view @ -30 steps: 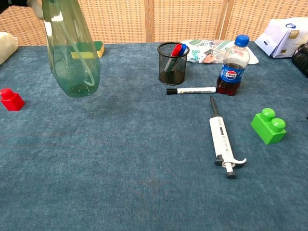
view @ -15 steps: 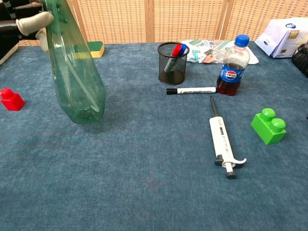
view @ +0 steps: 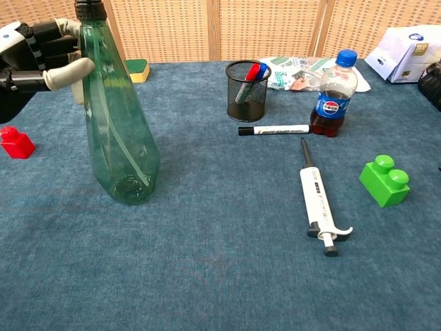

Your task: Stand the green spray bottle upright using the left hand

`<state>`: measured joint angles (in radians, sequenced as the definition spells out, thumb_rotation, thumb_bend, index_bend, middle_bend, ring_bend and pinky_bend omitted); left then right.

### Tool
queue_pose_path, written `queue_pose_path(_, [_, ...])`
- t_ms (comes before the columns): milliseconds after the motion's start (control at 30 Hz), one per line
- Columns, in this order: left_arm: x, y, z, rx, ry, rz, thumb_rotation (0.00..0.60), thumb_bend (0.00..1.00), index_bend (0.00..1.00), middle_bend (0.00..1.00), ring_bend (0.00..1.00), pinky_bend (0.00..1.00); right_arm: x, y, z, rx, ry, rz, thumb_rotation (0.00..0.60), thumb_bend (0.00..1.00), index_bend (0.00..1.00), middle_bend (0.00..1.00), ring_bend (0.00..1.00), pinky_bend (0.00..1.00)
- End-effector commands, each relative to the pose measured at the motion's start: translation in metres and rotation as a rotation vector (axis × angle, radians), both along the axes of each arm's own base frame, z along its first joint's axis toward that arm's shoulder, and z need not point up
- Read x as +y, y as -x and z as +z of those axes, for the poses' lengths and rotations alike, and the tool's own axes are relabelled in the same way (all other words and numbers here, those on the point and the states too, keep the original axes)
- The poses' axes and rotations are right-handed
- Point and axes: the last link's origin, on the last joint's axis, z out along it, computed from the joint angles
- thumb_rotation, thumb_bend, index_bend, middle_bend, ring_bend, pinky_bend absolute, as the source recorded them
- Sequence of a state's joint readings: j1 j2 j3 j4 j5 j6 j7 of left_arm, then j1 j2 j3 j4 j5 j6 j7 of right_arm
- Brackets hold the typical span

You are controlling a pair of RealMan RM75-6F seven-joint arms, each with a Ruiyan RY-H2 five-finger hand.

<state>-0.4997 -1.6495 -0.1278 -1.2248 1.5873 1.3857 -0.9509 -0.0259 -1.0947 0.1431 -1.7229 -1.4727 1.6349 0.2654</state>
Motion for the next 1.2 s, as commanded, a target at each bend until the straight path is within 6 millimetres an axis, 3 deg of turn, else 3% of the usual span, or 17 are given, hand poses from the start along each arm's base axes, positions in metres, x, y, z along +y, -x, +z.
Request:
queue_pose_path(33, [-0.004, 0.001, -0.005, 0.014, -0.001, -0.011, 0.544, 0.47, 0.51, 0.44, 0.45, 0.64, 0.0, 0.0, 0.0, -0.002, 0.0, -0.001, 0.6, 0.55, 0.17, 0.23, 0.05, 0.12])
queue_pose_path(833, [-0.022, 0.011, -0.005, 0.052, -0.09, -0.048, 0.531, 0.47, 0.48, 0.41, 0.39, 0.56, 0.001, 0.0, 0.0, -0.008, 0.0, 0.005, 0.6, 0.55, 0.17, 0.23, 0.05, 0.12])
queue_pose_path(1200, [-0.024, 0.011, -0.004, 0.052, -0.124, -0.046, 0.459, 0.47, 0.45, 0.38, 0.36, 0.52, 0.002, 0.0, 0.001, -0.011, 0.003, 0.01, 0.6, 0.55, 0.17, 0.23, 0.05, 0.12])
